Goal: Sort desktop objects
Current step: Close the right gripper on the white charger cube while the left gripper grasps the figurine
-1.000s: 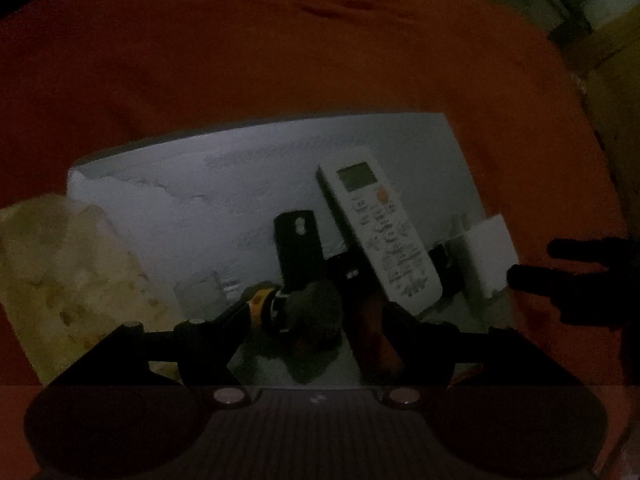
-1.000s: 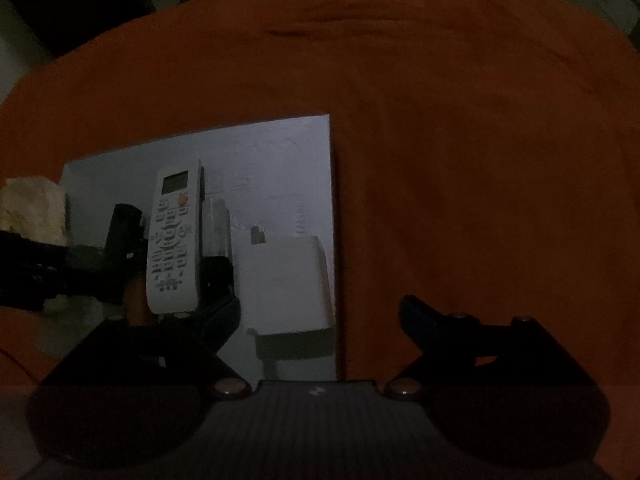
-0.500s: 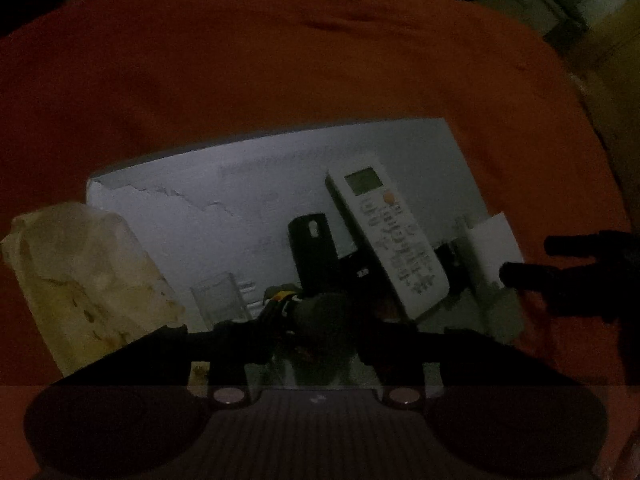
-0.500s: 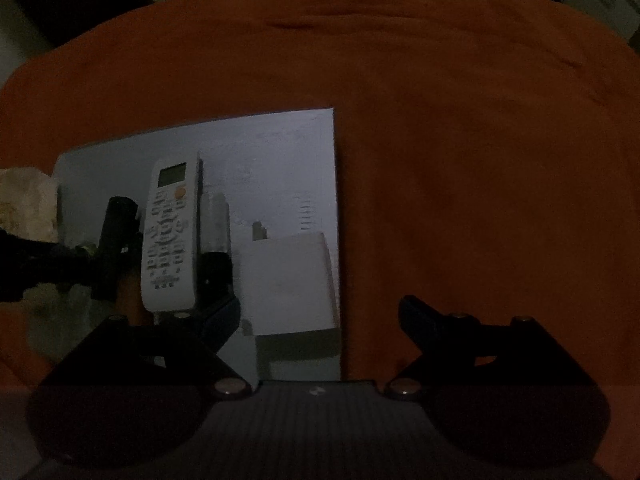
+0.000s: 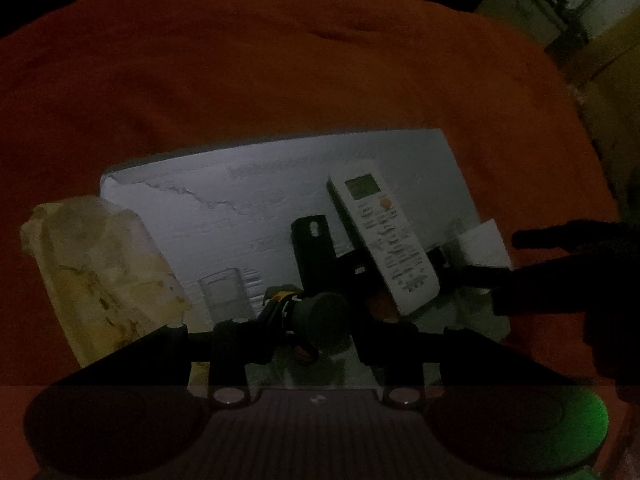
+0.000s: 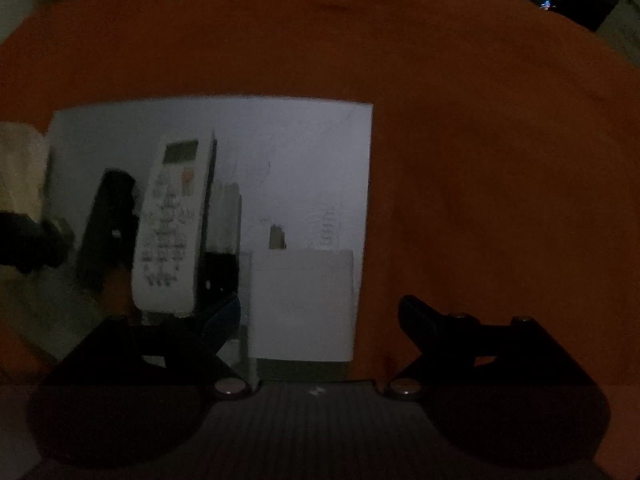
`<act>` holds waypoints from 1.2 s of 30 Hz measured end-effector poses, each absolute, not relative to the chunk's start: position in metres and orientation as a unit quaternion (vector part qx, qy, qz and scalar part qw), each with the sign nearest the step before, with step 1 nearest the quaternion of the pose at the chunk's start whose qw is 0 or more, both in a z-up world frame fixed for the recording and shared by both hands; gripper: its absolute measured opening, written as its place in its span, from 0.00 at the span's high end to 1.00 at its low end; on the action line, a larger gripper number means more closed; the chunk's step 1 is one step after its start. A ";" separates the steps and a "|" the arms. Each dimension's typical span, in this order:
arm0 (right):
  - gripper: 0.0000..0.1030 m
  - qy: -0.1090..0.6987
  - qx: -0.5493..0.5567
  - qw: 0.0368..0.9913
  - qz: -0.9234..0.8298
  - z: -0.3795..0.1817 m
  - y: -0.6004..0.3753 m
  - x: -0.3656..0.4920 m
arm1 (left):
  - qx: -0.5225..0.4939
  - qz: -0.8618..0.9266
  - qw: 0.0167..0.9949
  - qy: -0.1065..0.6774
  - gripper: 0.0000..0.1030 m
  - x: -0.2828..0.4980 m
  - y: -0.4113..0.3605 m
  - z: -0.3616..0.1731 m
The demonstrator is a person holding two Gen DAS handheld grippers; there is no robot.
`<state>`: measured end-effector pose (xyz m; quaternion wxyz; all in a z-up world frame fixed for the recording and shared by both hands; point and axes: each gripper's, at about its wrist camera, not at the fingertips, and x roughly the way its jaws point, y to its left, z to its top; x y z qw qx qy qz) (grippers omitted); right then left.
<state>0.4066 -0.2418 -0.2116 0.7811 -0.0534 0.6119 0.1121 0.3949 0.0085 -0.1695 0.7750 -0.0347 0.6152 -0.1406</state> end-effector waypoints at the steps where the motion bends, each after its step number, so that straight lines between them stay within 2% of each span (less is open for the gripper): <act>1: 0.24 0.615 -0.057 0.778 0.114 -0.214 -0.241 0.407 | -0.036 -0.142 0.775 0.614 0.69 0.394 0.008 -0.169; 5: 0.41 0.619 -0.034 0.775 0.119 -0.217 -0.243 0.406 | -0.037 -0.146 0.773 0.616 0.69 0.392 0.007 -0.169; 22: 0.42 0.604 -0.023 0.791 0.094 -0.207 -0.241 0.396 | -0.035 -0.135 0.781 0.609 0.69 0.376 0.006 -0.159; 36: 0.42 0.580 -0.003 0.807 0.110 -0.174 -0.232 0.371 | -0.031 -0.129 0.801 0.584 0.69 0.339 0.010 -0.123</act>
